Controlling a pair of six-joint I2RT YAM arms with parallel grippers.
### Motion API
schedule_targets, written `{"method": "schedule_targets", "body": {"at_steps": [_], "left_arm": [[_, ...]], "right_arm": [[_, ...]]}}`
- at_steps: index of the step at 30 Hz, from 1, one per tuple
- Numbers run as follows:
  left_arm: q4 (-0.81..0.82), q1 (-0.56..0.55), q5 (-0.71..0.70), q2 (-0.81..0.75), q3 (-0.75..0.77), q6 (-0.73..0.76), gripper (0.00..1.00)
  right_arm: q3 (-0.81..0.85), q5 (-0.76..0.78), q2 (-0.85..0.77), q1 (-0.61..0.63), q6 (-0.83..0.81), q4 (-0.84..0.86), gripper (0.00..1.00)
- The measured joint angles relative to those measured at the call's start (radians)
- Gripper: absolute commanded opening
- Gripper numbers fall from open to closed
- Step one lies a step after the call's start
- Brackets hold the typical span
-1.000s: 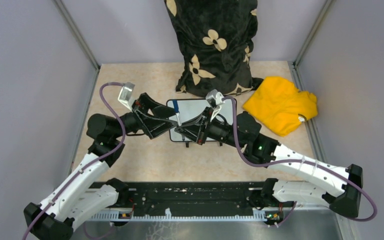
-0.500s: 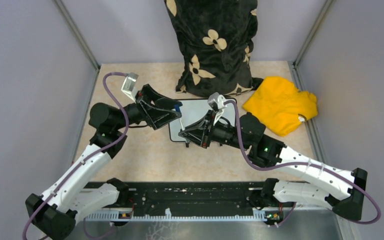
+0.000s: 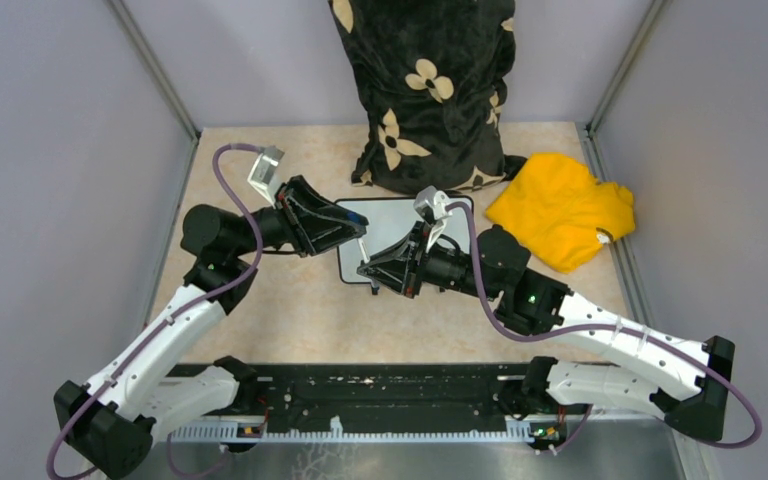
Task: Write a sentence on the whiteboard
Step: Open the whiteboard marker at the center of the board.
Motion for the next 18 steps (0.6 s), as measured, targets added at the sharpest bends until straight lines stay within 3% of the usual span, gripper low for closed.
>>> {"method": "schedule_targets", "body": {"at_steps": [4, 8, 10, 18], "left_arm": [[0.016, 0.0, 0.014, 0.0, 0.0, 0.0, 0.2], [0.016, 0.0, 0.02, -0.001, 0.0, 0.0, 0.0], [0.015, 0.0, 0.021, -0.003, 0.0, 0.0, 0.0], [-0.001, 0.0, 0.007, -0.032, -0.012, 0.007, 0.0]], "right_arm": [[0.0, 0.002, 0.001, 0.0, 0.0, -0.004, 0.0], [0.0, 0.005, 0.002, 0.0, 0.0, -0.005, 0.0], [0.0, 0.005, 0.003, 0.0, 0.0, -0.005, 0.0], [0.0, 0.021, 0.003, 0.0, 0.015, 0.008, 0.41]]}}
